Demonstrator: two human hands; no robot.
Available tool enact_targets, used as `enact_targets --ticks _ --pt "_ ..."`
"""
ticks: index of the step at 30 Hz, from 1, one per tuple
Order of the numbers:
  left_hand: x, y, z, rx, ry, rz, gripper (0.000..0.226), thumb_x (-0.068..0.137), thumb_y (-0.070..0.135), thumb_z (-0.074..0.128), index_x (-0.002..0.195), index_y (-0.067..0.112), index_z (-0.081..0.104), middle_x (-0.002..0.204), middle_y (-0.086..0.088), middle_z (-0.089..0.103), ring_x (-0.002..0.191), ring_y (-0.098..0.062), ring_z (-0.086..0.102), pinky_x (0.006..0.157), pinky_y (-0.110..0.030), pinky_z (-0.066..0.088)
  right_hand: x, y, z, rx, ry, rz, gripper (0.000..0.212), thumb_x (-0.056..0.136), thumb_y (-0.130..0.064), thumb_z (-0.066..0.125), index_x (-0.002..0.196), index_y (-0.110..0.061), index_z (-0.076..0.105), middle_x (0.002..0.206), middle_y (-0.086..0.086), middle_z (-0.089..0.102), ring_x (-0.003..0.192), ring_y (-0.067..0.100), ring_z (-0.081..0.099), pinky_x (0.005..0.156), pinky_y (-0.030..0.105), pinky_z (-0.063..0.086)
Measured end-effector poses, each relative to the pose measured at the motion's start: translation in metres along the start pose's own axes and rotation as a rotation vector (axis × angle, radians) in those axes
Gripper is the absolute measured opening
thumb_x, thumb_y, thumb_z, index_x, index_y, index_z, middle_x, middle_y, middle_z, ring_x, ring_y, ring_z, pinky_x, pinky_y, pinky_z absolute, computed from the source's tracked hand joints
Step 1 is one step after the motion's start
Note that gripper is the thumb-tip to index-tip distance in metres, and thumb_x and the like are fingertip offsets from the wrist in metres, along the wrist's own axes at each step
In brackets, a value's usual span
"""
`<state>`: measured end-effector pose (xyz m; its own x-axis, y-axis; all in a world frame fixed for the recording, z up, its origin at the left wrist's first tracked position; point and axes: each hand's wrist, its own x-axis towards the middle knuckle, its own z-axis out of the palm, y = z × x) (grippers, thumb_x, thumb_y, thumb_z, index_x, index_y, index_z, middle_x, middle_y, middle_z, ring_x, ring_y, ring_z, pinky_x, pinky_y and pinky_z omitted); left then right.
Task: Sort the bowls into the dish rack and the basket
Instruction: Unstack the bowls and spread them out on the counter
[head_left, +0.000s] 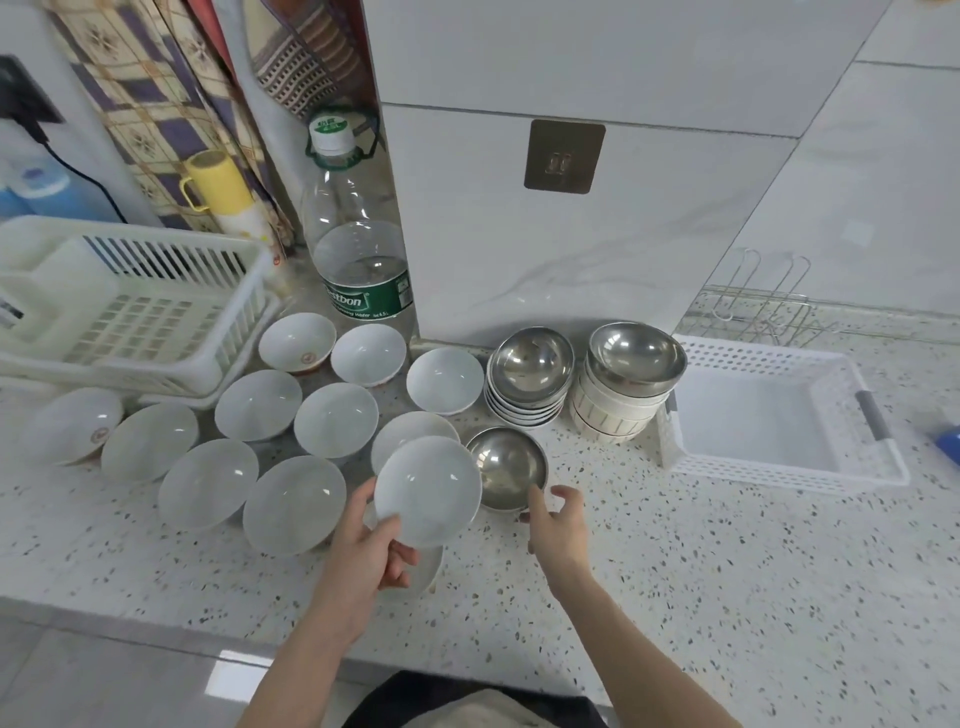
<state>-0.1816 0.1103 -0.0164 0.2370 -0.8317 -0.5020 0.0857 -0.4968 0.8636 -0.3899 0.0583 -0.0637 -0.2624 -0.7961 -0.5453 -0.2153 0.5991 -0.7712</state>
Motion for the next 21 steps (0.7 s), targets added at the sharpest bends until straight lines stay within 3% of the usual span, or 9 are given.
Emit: enact_targets --ticks 6,10,12,15,17,21 --pt "-0.005 -0.004 0.011 0.214 -0.191 0.016 0.051 0.097 0.006 0.046 0.124 0.049 0.045 0.052 -0.007 0.063 0.045 -0.016 0.054 0.045 -0.028 0.048 -0.03 0.014 -0.018 -0.065 0.035 -0.102 0.023 0.097 -0.046 0.042 0.103 -0.029 0.057 0.08 -0.009 0.07 0.077 0.005 0.063 0.059 0.023 0.042" --pt "-0.012 -0.013 0.022 0.277 -0.267 0.051 0.056 0.097 0.008 0.043 0.112 0.062 0.043 0.052 -0.004 0.064 0.048 -0.017 0.058 0.044 -0.028 0.047 -0.057 0.022 -0.025 0.009 -0.045 -0.2 0.033 0.098 -0.044 0.037 0.087 -0.037 0.067 0.074 -0.008 0.072 0.06 0.002 0.056 0.061 0.027 0.043" --pt "-0.014 -0.018 0.024 0.303 -0.284 0.056 0.058 0.097 0.01 0.042 0.106 0.067 0.042 0.055 -0.006 0.067 0.047 -0.016 0.058 0.043 -0.026 0.046 -0.068 0.025 -0.026 0.02 -0.055 -0.251 0.034 0.091 -0.049 0.036 0.084 -0.039 0.068 0.074 -0.01 0.07 0.054 -0.001 0.054 0.056 0.021 0.042" --pt "-0.015 -0.024 0.026 0.344 -0.298 0.053 0.058 0.098 0.012 0.042 0.103 0.07 0.04 0.057 -0.006 0.068 0.047 -0.014 0.059 0.042 -0.025 0.046 -0.074 0.032 -0.025 -0.051 -0.049 -0.278 0.027 0.089 -0.05 0.043 0.1 -0.038 0.065 0.066 -0.009 0.066 0.053 0.001 0.05 0.053 0.02 0.04" --pt "-0.014 -0.029 0.025 0.375 -0.306 0.052 0.052 0.098 0.015 0.042 0.108 0.066 0.04 0.057 -0.004 0.069 0.046 -0.012 0.057 0.042 -0.024 0.045 -0.072 0.037 -0.024 -0.11 -0.055 -0.273 0.015 0.092 -0.032 0.052 0.105 -0.033 0.06 0.053 -0.006 0.056 0.049 0.006 0.044 0.051 0.027 0.037" --pt "-0.011 -0.035 0.025 0.458 -0.37 0.046 0.043 0.099 0.026 0.049 0.138 0.041 0.037 0.064 -0.002 0.072 0.045 -0.01 0.058 0.043 -0.021 0.044 -0.07 0.045 -0.023 -0.194 -0.049 -0.258 0.026 0.092 -0.016 0.051 0.109 -0.033 0.057 0.048 -0.005 0.05 0.047 0.008 0.042 0.05 0.03 0.036"
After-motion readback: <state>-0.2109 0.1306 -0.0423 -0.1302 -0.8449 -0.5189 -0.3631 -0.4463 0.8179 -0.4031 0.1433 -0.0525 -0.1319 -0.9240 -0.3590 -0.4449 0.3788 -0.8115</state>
